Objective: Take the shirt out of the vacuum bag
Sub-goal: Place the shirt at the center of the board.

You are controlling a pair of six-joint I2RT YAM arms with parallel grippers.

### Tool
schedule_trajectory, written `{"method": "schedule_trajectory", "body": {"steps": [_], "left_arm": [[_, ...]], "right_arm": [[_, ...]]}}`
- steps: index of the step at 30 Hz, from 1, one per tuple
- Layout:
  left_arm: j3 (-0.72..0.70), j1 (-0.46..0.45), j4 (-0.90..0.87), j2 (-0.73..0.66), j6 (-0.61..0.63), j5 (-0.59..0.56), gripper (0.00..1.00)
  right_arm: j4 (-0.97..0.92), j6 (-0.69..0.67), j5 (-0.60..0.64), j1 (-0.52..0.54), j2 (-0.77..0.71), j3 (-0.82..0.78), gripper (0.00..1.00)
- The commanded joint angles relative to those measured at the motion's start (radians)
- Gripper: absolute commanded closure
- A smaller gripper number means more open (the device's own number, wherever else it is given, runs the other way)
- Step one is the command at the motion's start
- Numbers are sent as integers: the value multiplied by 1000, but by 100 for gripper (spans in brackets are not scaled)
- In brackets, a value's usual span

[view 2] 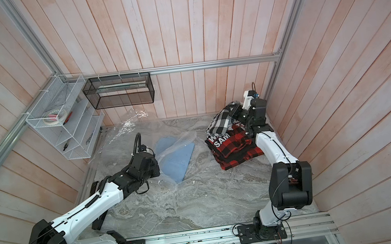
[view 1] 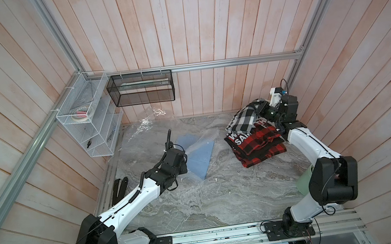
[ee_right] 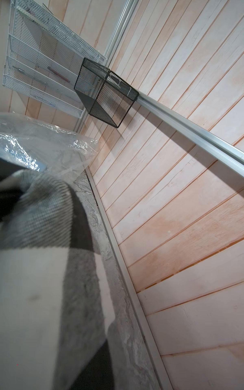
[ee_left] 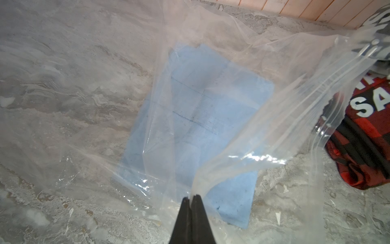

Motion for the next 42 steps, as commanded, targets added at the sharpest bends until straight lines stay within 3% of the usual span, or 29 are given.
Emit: {"method": "schedule_trajectory", "body": {"steps": [1,5,15,25,32,42], "left_arm": [[-12,7,-14,-2,-13,-27,100],[-11,7,-13,-1,-14,-26,100],[-9,8,-5,12,-12,-16,100],[-9,10,-4,3,-6,-11,100],[-6,10,0,12,-5,8,100],[-6,10,-5,-1,1,5,100]], "right_arm": [[119,-17,-7,-5,11,26,100],[135,-46,27,-11,33,4,100],[307,1,71,-39,17,-289,100],[396,33,205,-46,-180,-620,100],[334,-18,281,-49,-180,-691,100],[316,43,344,-53,-134,-753,100]]}}
